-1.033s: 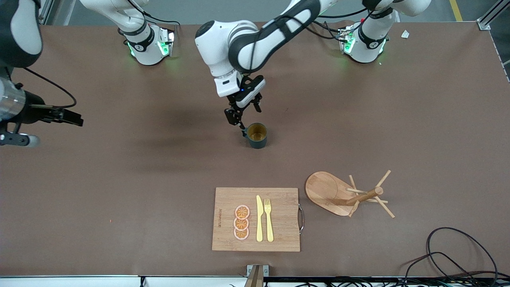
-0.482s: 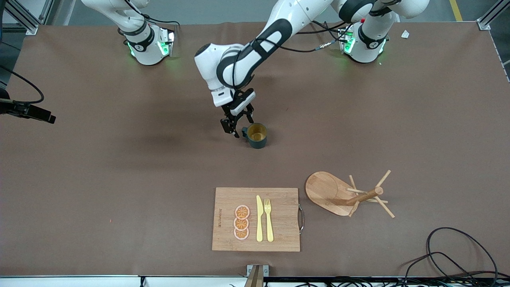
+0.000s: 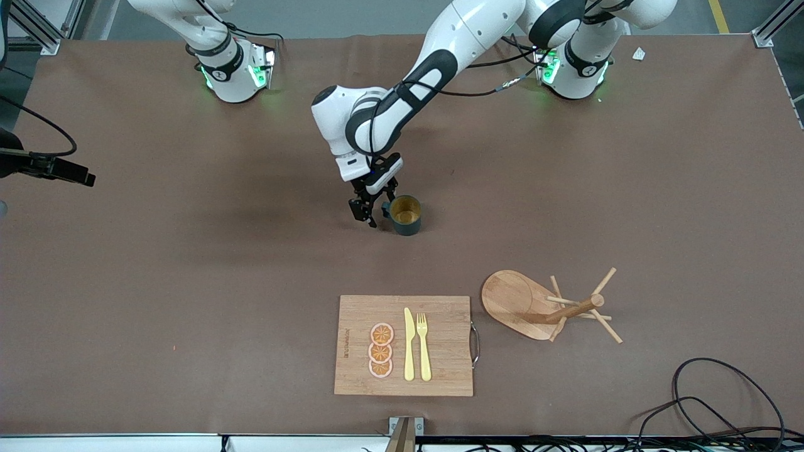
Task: Pass cup and hang on rack
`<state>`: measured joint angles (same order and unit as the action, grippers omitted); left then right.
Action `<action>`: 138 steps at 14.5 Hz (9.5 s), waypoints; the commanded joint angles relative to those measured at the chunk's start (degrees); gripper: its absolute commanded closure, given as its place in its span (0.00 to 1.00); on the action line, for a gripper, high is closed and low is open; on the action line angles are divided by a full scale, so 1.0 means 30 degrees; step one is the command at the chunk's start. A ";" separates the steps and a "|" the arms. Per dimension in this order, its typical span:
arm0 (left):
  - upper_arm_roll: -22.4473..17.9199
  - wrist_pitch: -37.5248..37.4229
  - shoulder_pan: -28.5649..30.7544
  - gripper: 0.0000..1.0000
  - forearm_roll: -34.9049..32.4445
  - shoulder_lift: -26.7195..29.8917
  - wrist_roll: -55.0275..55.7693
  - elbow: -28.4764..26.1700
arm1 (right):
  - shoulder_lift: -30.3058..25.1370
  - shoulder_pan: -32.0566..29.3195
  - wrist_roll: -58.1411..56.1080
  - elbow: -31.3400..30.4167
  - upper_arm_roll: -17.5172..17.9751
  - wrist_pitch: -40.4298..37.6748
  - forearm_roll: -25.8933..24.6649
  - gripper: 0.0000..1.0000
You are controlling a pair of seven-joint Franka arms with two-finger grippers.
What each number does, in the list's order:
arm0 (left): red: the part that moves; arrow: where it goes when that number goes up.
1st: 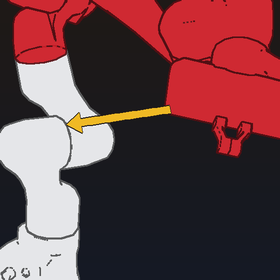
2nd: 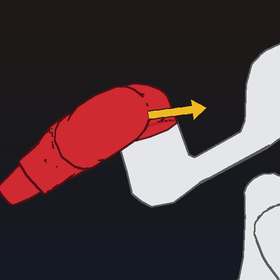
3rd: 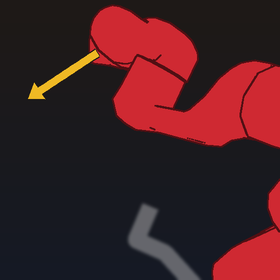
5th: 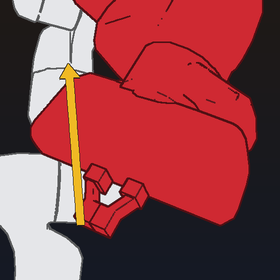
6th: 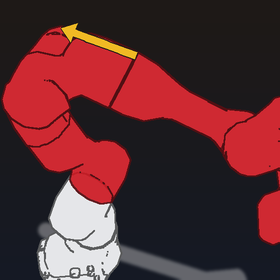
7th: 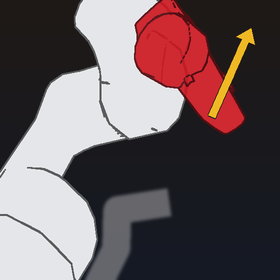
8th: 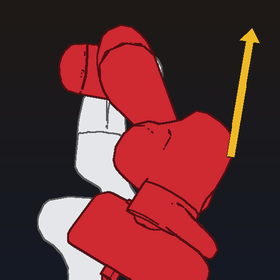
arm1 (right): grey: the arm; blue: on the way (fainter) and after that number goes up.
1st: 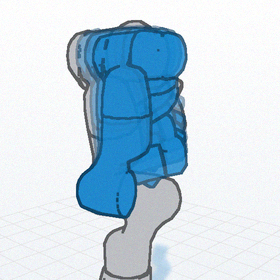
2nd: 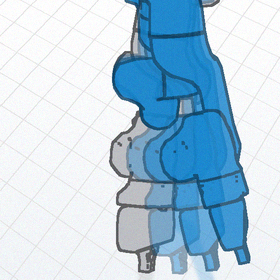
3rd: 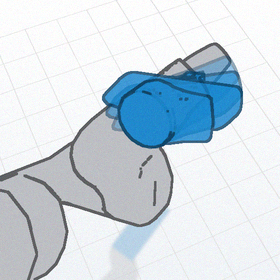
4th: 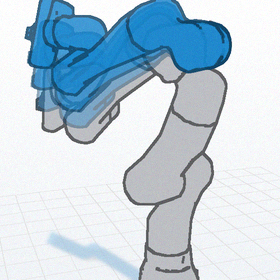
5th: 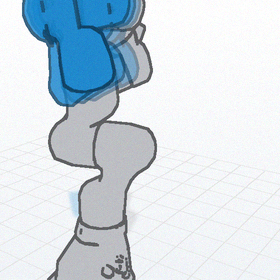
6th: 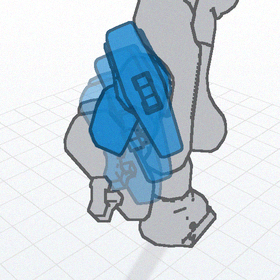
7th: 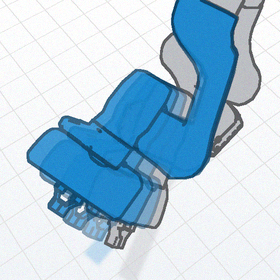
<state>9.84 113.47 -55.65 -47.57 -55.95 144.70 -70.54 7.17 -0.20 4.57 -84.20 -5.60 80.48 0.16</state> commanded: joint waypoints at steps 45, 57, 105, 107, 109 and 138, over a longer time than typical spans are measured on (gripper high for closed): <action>-0.1200 -0.0586 0.0003 1.00 0.3128 0.0010 -0.3400 0.1044 | -0.4499 -0.0196 -0.1582 -0.1613 0.0137 -0.1105 0.0415 0.00; -0.1318 0.1462 0.6885 1.00 2.0415 0.7044 -1.2779 0.0898 | -0.4470 -0.0196 -0.1641 -0.1553 0.0078 -0.0929 0.0094 0.00; -0.1376 -0.8086 2.0865 0.36 3.9266 0.6784 -3.7630 -0.3849 | -0.4441 -0.0020 -0.2637 -0.1670 0.0020 -0.0666 -0.0054 0.00; -0.1667 -0.7998 2.0837 0.01 3.8771 0.7076 -3.7281 -0.3674 | -0.4441 -0.0020 -0.2637 -0.1670 0.0020 -0.0666 -0.0054 0.00; -0.2078 -0.7881 2.0604 0.00 3.5916 0.8186 -3.7132 -0.2973 | -0.4441 -0.0020 -0.2637 -0.1670 0.0020 -0.0666 -0.0054 0.00; 0.2755 -0.8546 2.0778 0.00 1.4919 1.8422 -4.4573 -0.5177 | -0.4441 0.0009 -0.2637 -0.1670 0.0020 -0.0695 -0.0054 0.00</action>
<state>18.07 92.75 6.33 -3.44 3.11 12.18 -92.94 -5.11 -0.24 -2.83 -88.21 -5.71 78.05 0.81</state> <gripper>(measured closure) 0.000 0.000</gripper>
